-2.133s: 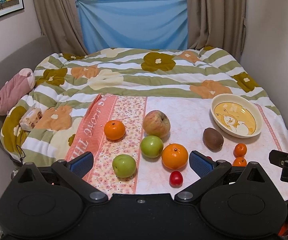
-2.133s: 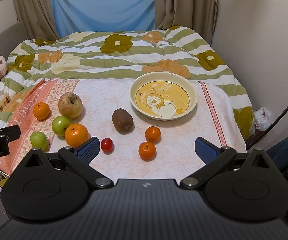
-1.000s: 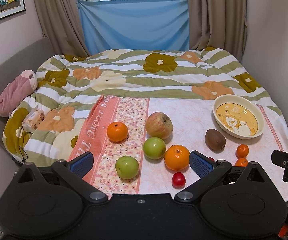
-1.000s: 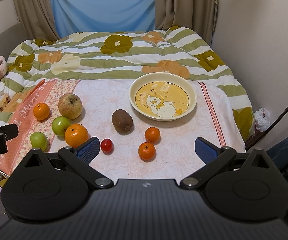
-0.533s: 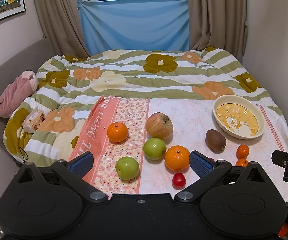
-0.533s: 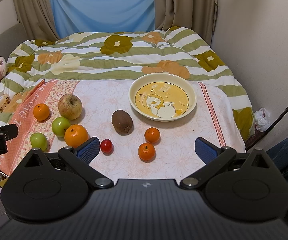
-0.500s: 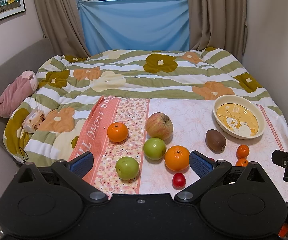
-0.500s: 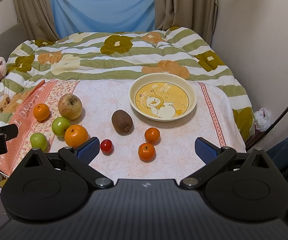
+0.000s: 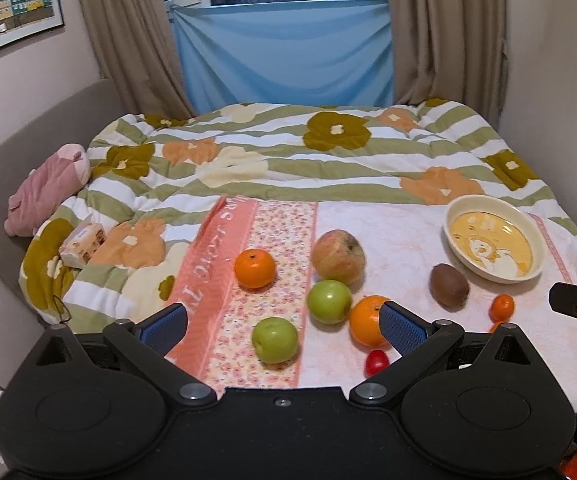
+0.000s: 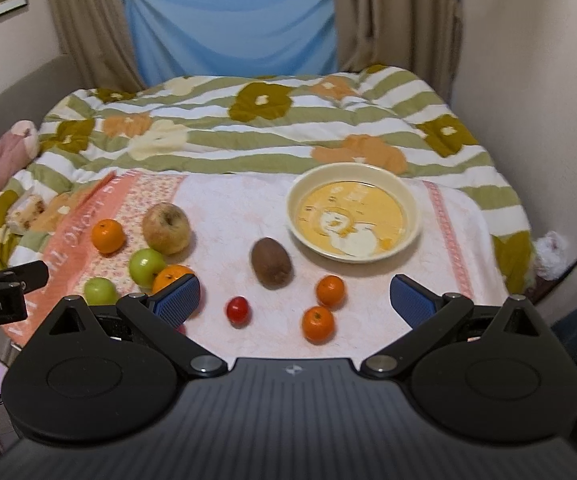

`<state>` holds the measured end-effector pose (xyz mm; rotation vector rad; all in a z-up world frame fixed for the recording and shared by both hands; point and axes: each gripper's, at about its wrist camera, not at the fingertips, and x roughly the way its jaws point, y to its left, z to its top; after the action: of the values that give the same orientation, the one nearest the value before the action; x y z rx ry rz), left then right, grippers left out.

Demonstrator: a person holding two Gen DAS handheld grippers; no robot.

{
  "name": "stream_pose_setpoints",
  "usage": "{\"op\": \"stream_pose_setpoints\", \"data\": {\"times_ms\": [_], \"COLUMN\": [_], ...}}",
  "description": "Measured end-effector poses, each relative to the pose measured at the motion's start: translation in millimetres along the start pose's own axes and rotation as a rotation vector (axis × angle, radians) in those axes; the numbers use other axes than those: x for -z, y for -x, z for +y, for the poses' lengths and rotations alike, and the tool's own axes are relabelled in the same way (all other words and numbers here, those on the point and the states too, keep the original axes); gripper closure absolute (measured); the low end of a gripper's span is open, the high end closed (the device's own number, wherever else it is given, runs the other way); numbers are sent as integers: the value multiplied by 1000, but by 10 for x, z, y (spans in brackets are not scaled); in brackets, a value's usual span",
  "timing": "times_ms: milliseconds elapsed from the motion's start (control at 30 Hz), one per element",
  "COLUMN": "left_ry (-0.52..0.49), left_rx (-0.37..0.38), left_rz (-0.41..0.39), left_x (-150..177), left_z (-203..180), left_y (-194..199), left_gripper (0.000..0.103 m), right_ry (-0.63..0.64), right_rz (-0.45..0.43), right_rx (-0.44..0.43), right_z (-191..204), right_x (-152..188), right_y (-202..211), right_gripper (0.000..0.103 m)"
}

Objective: Organize fruits
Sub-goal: 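Close left gripper on small green apple while right gripper closes on large orange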

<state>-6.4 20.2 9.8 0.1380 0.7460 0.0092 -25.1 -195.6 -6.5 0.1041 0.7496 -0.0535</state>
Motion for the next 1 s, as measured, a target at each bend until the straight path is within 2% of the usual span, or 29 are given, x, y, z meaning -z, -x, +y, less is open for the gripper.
{"op": "stream_pose_setpoints", "data": {"times_ms": [67,167,300,467,600,733,1000], "left_ry": [8,-5,-44,-112,-153,-189,-244], "left_rx": [-14,4,42,71,98,132,201], "left_rz": [-1,-4,24,63,87,112,157], "left_x": [35,132,268,377,437,485,555], "left_z": [62,121,234,319,368,367,286], "left_y": [-59,-216,-509,-873,-1158,-1394,-1706], "left_gripper": [0,0,0,9,11,19,27], "right_ry": [21,62,104,118,139,147,141], "right_rz": [12,15,33,78,108,121,160], "right_rx": [-38,-87,-88,-118,-109,-106,-86], "right_z": [43,162,422,696,901,1030,1130], "right_x": [-3,13,41,104,154,194,205], "right_y": [-72,-246,-535,-897,-1185,-1428,-1780], "right_gripper": [0,0,0,0,0,0,0]}}
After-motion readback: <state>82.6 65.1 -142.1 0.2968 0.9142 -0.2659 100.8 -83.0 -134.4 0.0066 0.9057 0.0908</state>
